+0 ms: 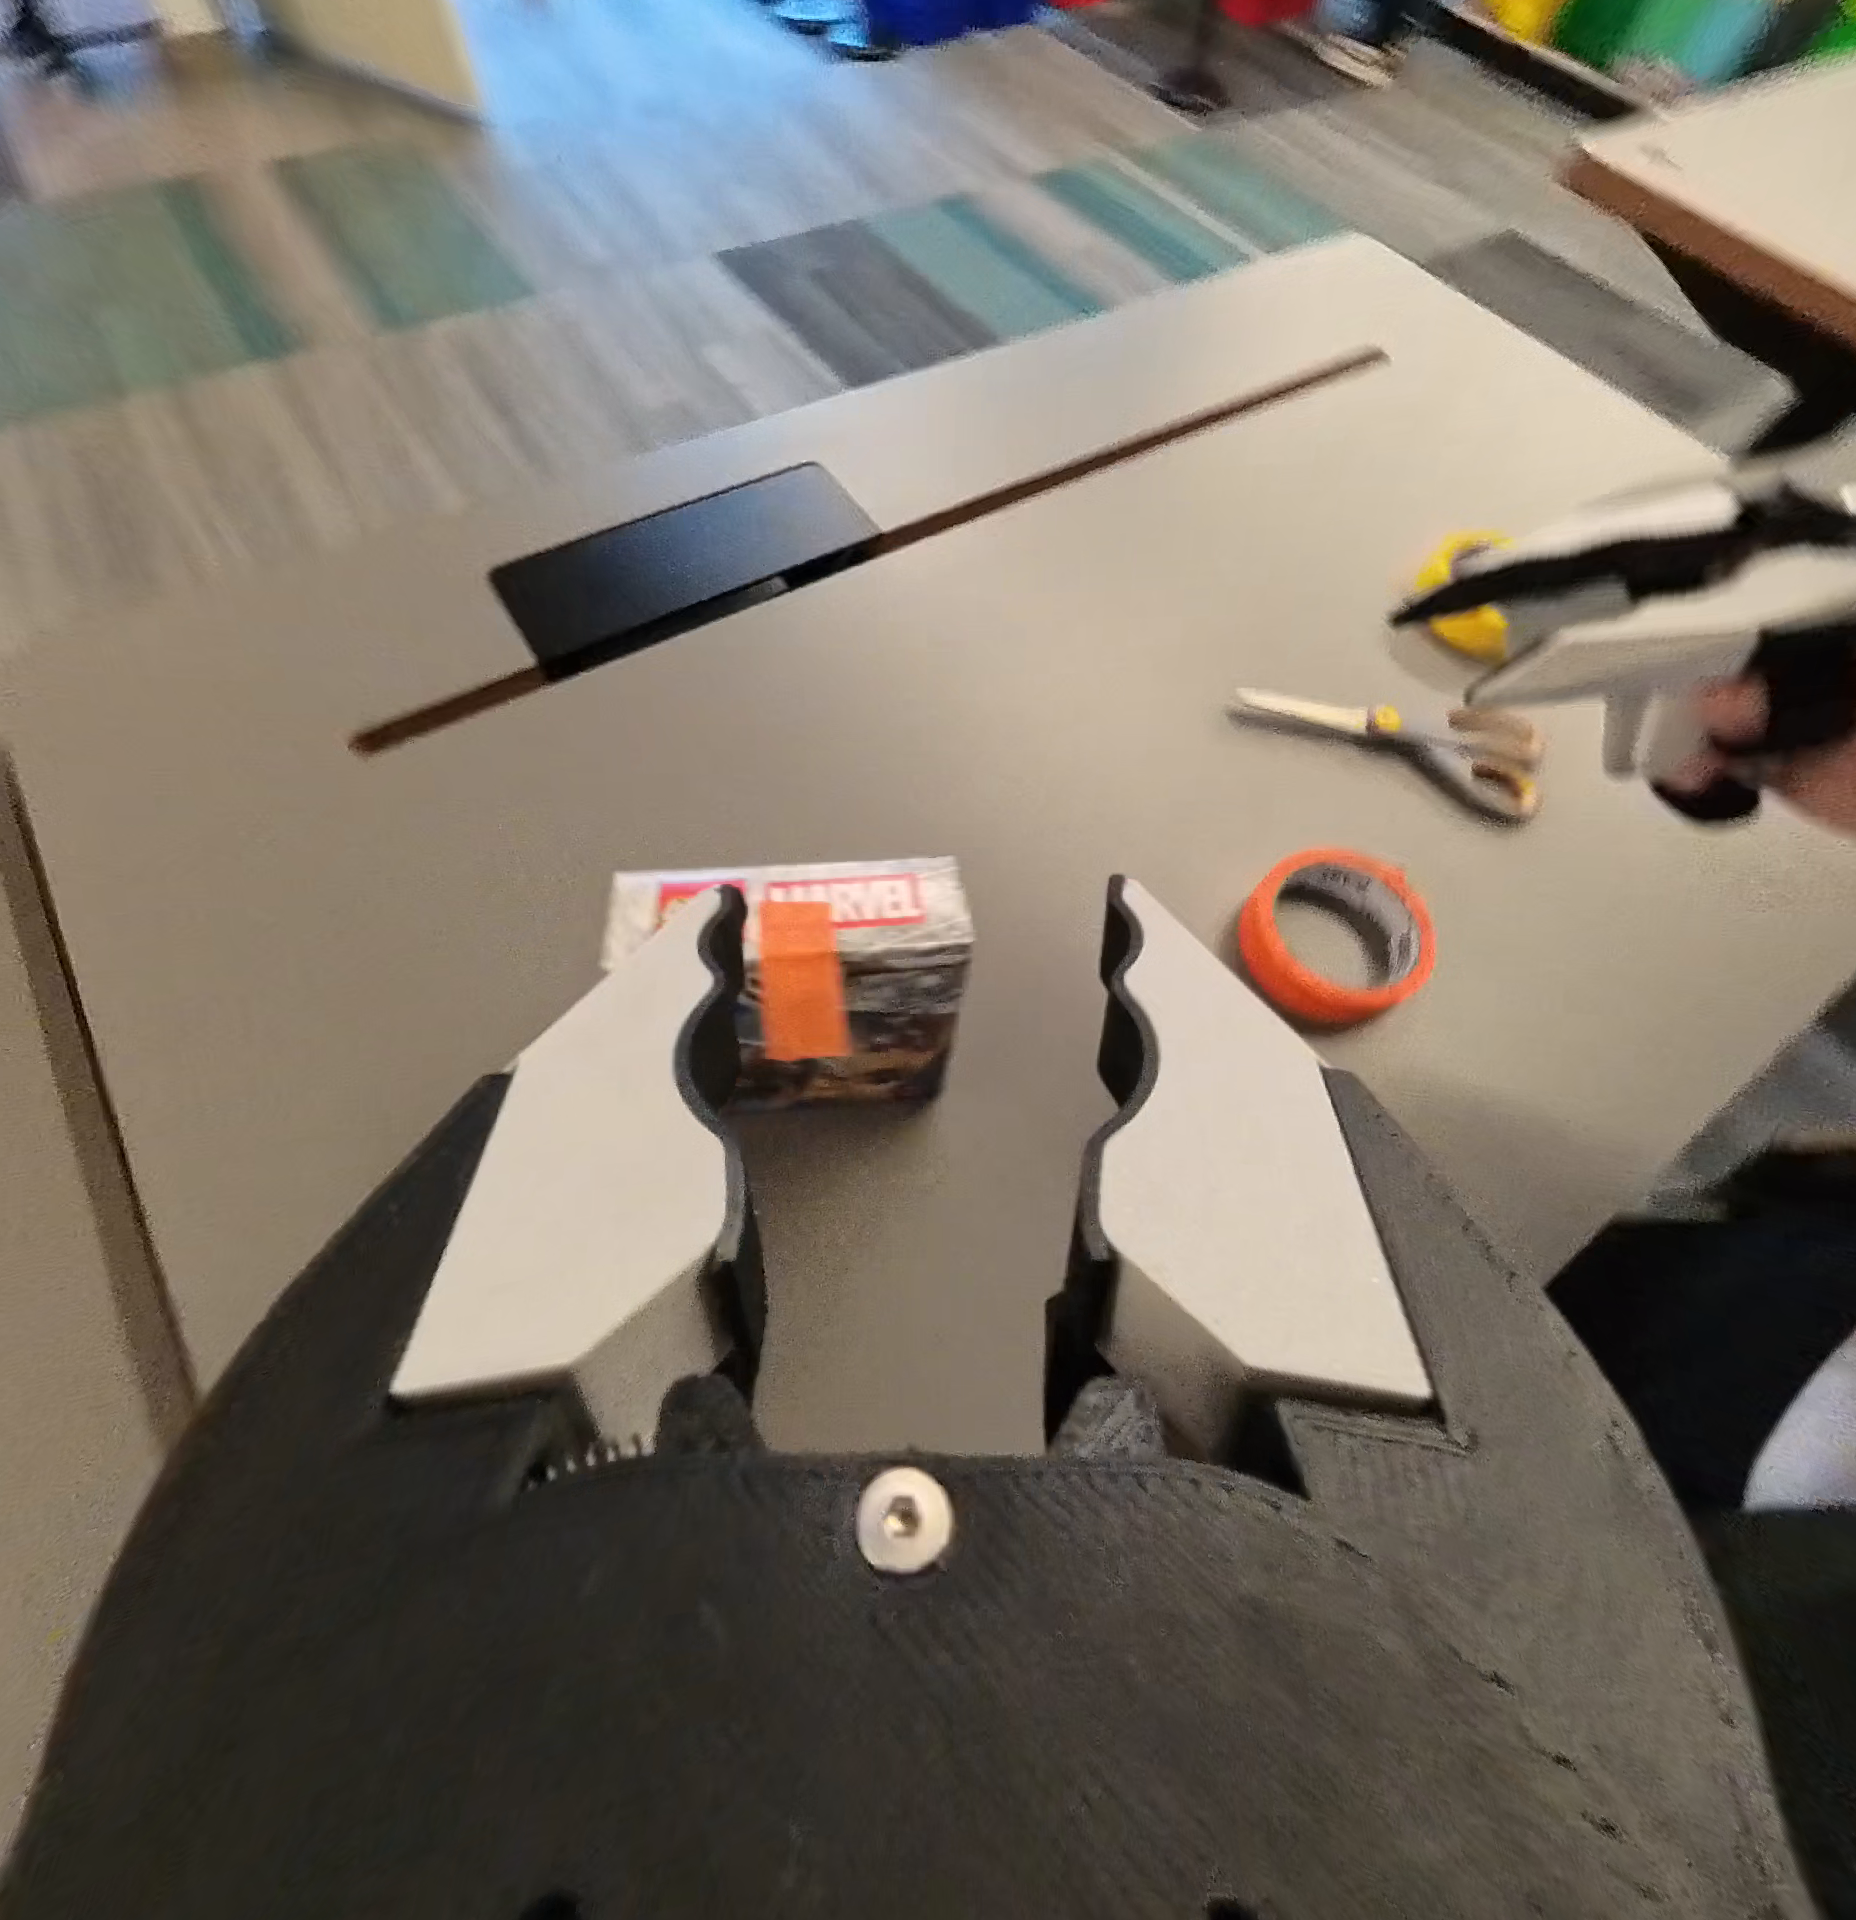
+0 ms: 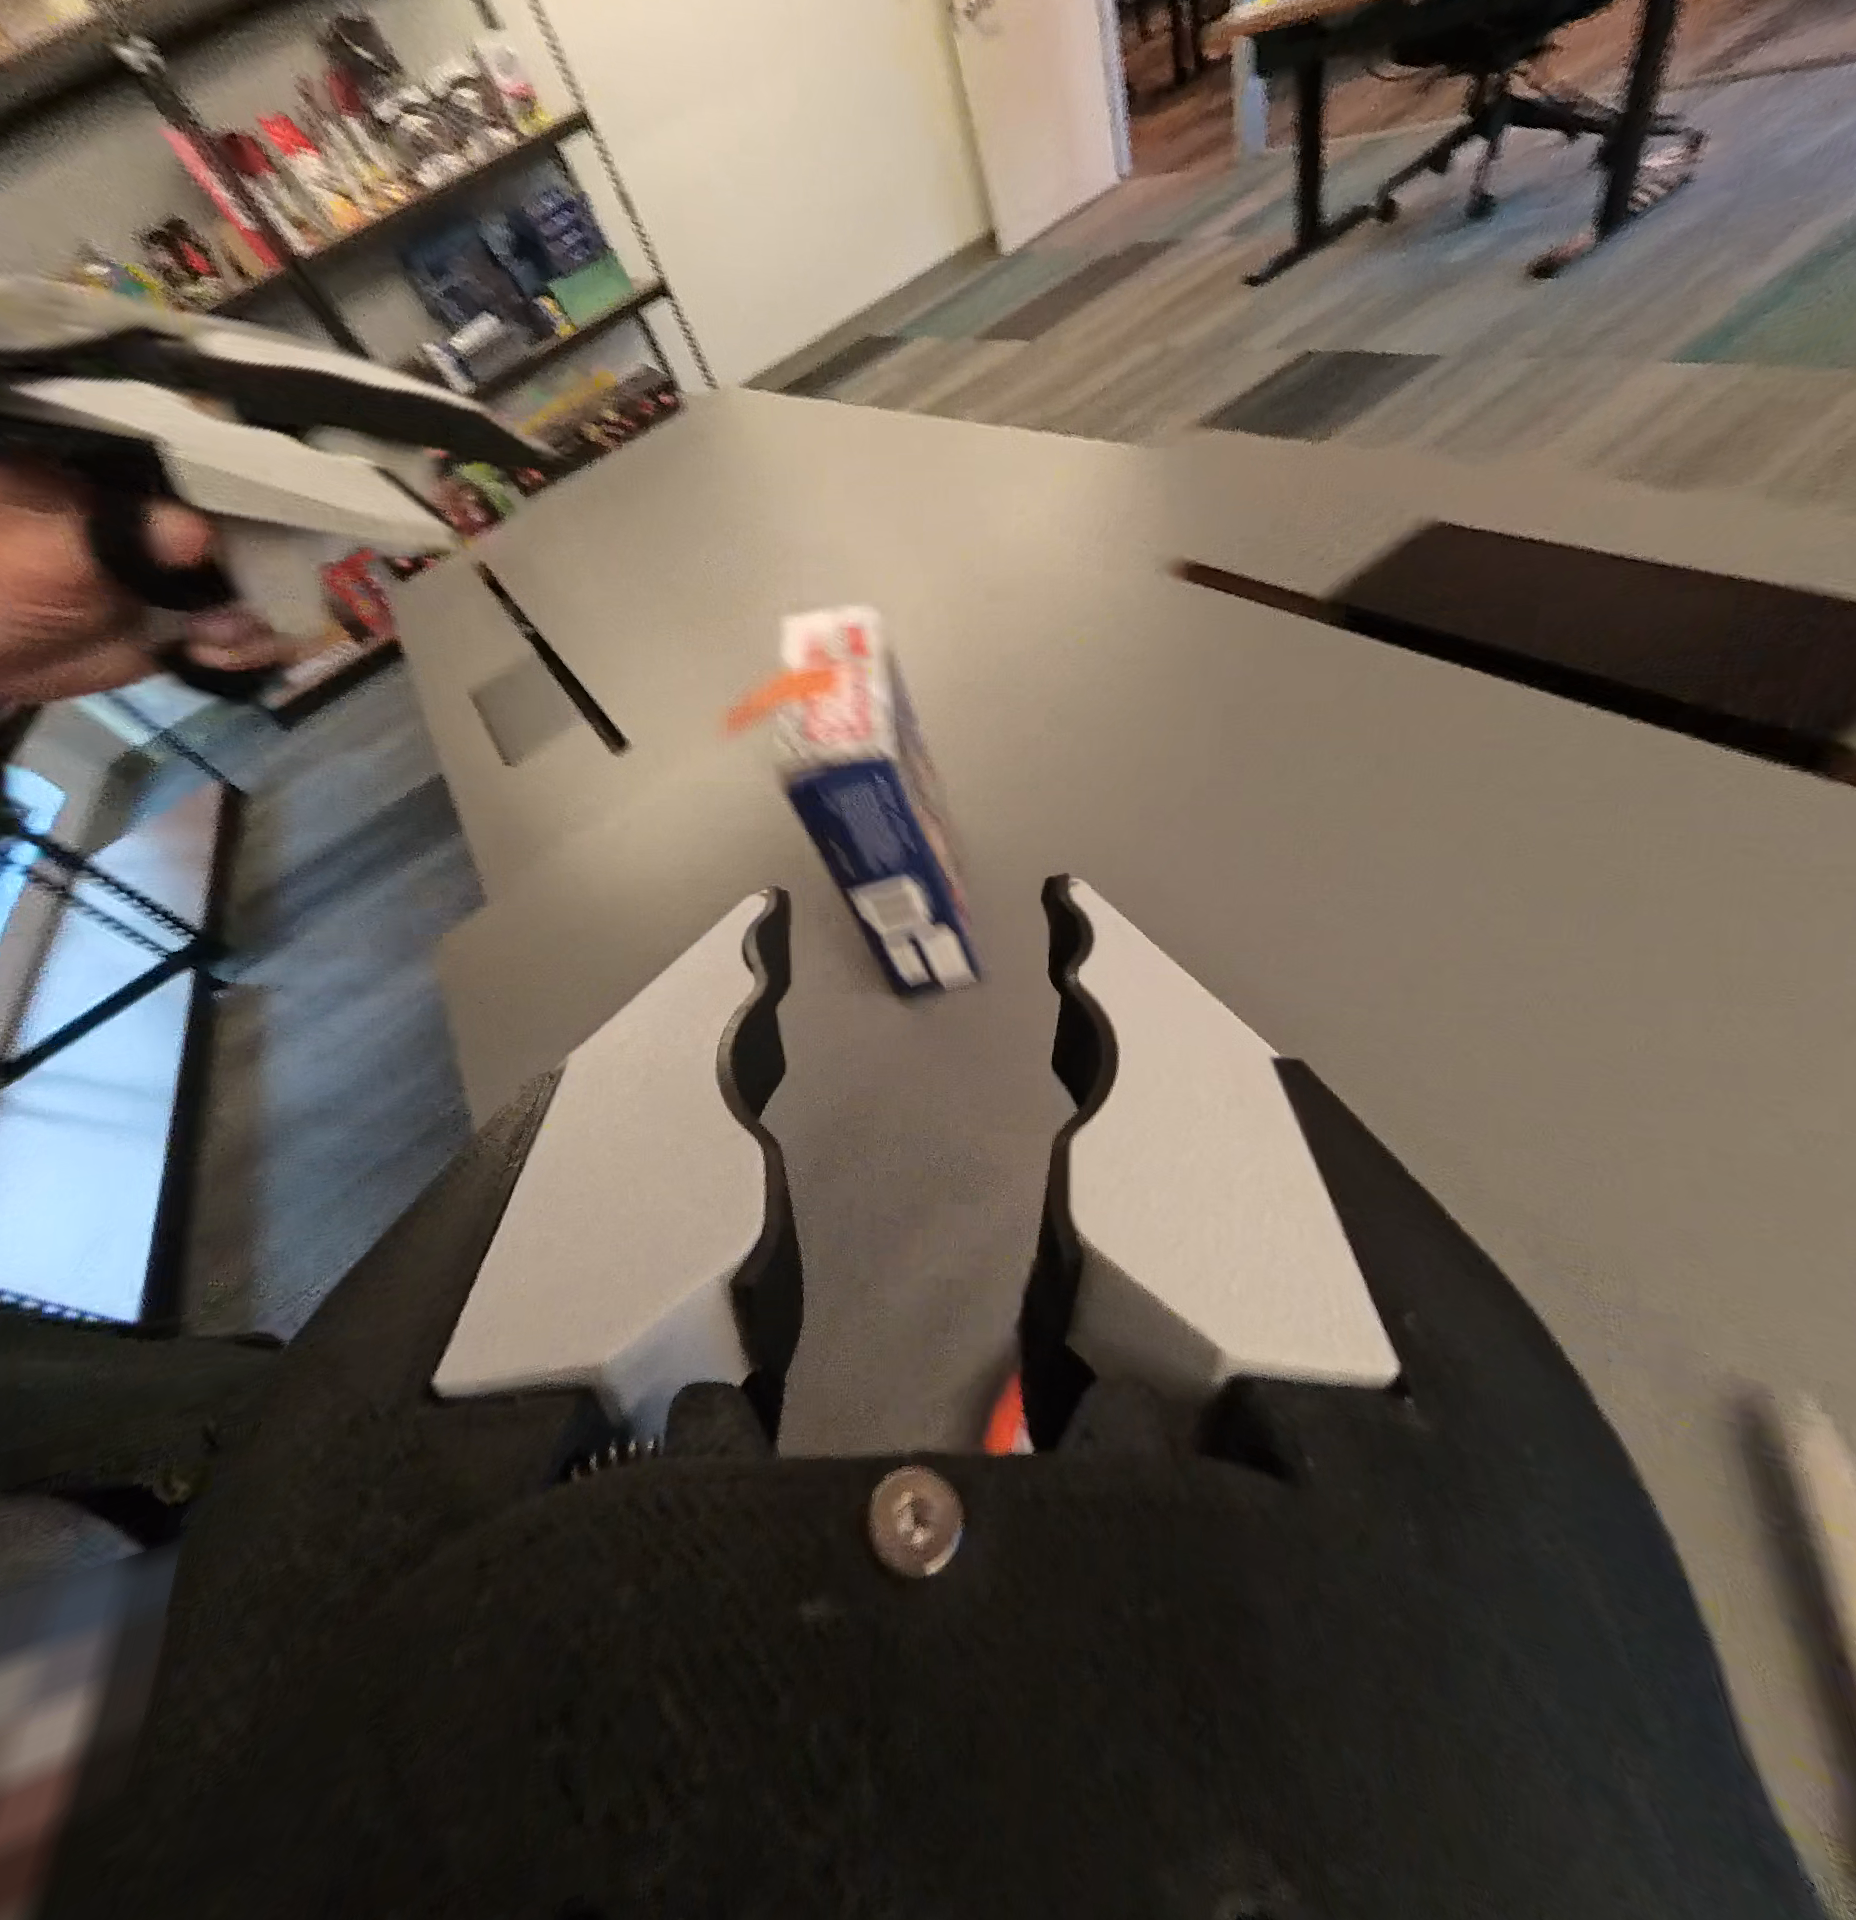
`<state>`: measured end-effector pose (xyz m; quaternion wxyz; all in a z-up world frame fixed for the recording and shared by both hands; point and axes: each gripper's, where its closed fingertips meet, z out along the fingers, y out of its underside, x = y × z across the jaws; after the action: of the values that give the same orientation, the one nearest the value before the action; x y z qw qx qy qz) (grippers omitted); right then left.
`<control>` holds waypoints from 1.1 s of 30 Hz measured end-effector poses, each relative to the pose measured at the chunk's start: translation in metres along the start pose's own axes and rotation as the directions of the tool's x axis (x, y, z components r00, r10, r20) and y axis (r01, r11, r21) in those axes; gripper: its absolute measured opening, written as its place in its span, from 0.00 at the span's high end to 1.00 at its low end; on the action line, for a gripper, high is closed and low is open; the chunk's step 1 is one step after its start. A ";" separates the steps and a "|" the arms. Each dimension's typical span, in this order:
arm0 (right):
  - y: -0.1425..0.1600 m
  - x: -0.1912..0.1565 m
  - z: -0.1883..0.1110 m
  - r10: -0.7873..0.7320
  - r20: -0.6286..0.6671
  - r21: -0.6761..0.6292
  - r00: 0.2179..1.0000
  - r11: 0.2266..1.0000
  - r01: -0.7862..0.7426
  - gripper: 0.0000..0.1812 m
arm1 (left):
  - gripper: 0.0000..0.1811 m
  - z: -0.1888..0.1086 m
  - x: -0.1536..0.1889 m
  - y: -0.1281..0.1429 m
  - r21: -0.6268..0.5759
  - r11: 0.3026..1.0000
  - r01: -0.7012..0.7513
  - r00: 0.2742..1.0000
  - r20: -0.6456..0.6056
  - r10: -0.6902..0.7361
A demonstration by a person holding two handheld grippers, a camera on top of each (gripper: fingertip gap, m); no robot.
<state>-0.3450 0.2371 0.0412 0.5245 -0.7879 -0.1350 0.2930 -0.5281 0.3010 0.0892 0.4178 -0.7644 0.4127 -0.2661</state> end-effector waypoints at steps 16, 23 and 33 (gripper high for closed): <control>0.000 -0.047 0.177 0.538 0.011 0.168 0.843 0.830 -0.532 1.00 | 0.85 0.069 -0.067 0.025 -0.186 0.976 -0.114 0.736 -0.675 -0.043; 0.009 -0.049 0.192 0.556 -0.068 0.090 0.829 0.831 -0.549 1.00 | 0.81 0.092 -0.073 0.039 -0.287 0.943 -0.170 0.720 -0.690 -0.080; 0.030 -0.044 0.198 0.487 -0.202 -0.018 0.850 0.865 -0.501 1.00 | 0.75 0.088 -0.067 0.054 -0.258 0.903 -0.342 0.698 -0.714 0.061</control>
<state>-0.5022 0.3494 -0.0271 0.4139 -0.8383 0.1126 0.3364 -0.5184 0.3785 -0.0059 0.1082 -0.6231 0.6635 -0.3998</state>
